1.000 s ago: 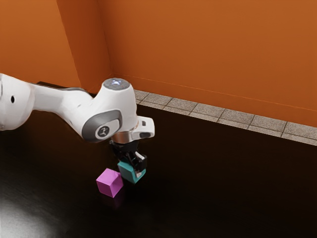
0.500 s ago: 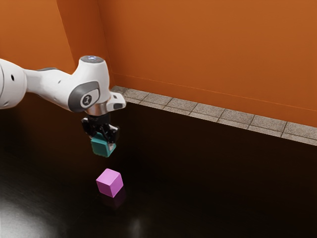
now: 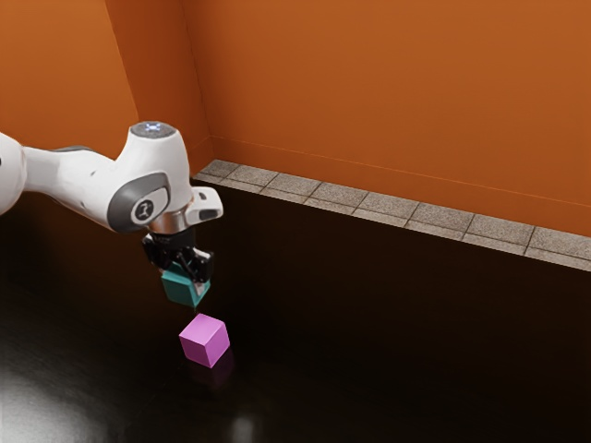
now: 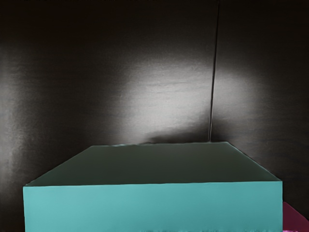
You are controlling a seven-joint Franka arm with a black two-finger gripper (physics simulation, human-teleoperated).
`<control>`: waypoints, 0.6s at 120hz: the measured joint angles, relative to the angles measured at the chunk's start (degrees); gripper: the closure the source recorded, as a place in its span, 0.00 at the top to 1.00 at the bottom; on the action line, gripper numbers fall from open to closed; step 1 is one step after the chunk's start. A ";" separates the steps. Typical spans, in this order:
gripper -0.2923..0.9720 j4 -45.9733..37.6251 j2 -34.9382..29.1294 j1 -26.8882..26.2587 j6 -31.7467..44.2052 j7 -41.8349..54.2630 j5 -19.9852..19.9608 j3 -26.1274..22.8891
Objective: Pick up the blue block with one arm, and put the blue block on the pink block with one arm
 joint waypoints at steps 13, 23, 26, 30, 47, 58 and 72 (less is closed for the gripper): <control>0.54 -2.65 -2.29 -0.16 0.61 0.00 0.01 -0.14; 0.54 -4.46 -2.95 -0.38 1.28 -0.01 0.02 -0.10; 0.54 -4.97 -3.15 -0.39 1.44 -0.01 0.02 -0.11; 0.54 -5.43 -3.31 -0.41 1.63 -0.02 0.03 -0.11; 0.54 -6.01 -3.92 -0.27 2.18 -0.04 0.04 -0.10; 0.54 -6.61 -4.99 -0.18 2.37 -0.05 0.04 -0.12; 0.54 -7.59 -6.13 -0.69 2.49 -0.03 0.04 -0.44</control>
